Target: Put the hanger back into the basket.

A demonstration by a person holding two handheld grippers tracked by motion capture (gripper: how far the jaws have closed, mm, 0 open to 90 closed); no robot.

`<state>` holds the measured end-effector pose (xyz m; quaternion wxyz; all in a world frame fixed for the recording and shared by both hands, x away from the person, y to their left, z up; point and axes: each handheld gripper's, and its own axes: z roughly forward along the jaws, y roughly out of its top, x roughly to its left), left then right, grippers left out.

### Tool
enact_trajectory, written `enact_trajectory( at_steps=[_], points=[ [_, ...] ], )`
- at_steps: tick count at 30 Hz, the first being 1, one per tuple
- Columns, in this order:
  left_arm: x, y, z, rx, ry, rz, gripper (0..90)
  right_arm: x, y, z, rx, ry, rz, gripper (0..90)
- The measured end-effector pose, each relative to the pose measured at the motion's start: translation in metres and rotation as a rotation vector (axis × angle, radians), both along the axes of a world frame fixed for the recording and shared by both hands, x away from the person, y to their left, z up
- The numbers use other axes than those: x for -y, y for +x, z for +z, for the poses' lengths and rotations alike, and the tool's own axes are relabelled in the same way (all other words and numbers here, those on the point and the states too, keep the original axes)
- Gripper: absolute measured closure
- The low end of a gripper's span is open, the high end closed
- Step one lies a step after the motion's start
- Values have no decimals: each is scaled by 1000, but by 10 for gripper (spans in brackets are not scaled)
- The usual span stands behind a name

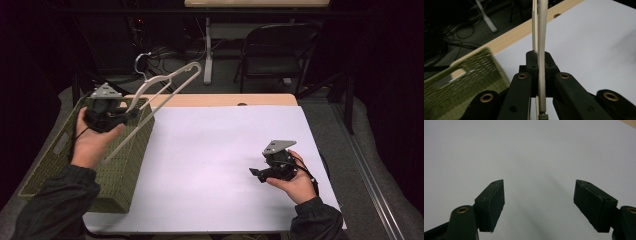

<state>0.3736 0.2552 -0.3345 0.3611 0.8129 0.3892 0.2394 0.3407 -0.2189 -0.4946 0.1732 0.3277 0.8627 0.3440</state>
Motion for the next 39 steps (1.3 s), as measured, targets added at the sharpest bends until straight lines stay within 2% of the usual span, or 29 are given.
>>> enact_trajectory(
  at_steps=[1,2,3,4,5,6,7,8,9,10,11,13,14,16,18,23,24,27,31,32,36,39],
  points=[
    [-8,-1,1,3,6,15,874,0,0,0,-1,1,1,248],
    [-8,-1,1,3,6,15,874,0,0,0,0,1,0,249],
    [-23,-3,3,3,13,43,874,0,0,0,1,1,0,249],
    [-23,-3,3,3,13,43,874,0,0,0,4,-1,-1,250],
    [-38,-6,4,5,19,63,874,0,0,0,2,1,-3,251],
    [-38,-6,4,5,19,63,874,0,0,0,2,1,-3,251],
    [-53,-9,3,7,21,81,874,-1,1,-1,2,0,-4,251],
    [-53,-9,3,7,21,81,874,-1,1,-1,2,0,-4,251],
    [-66,-11,1,7,31,102,874,-1,1,-1,0,-2,-3,251],
    [-71,-13,0,1,36,111,874,-1,2,-2,11,6,-4,252],
    [-76,-14,-2,3,45,115,874,-1,1,-1,-2,-14,-8,253],
    [-81,-16,-4,2,49,114,874,-1,2,-1,1,-8,-6,254],
    [-91,-18,-9,0,50,106,874,-2,2,-2,2,-4,-8,255],
    [-96,-20,-11,-7,47,102,874,-2,2,-1,-7,-16,-5,255],
    [-109,-23,-17,-18,57,95,874,-2,2,-3,0,-2,-10,256],
    [-124,-26,-25,-40,58,77,874,-1,3,-3,-8,-16,-13,257],
    [-132,-28,-29,-54,53,94,874,-1,3,-5,-3,0,-16,257],
    [-143,-31,-36,-60,68,111,874,0,3,-5,-7,-4,-16,259],
    [-152,-35,-45,-61,54,107,874,1,3,-6,-8,2,-20,259],
    [-156,-38,-50,-61,51,87,874,1,3,-6,-7,1,-21,259],
    [-161,-42,-59,-58,55,68,874,0,3,-7,-9,-1,-22,259],
    [-159,-43,-59,-50,61,58,874,-1,4,-9,-9,0,-22,262]
  ],
)
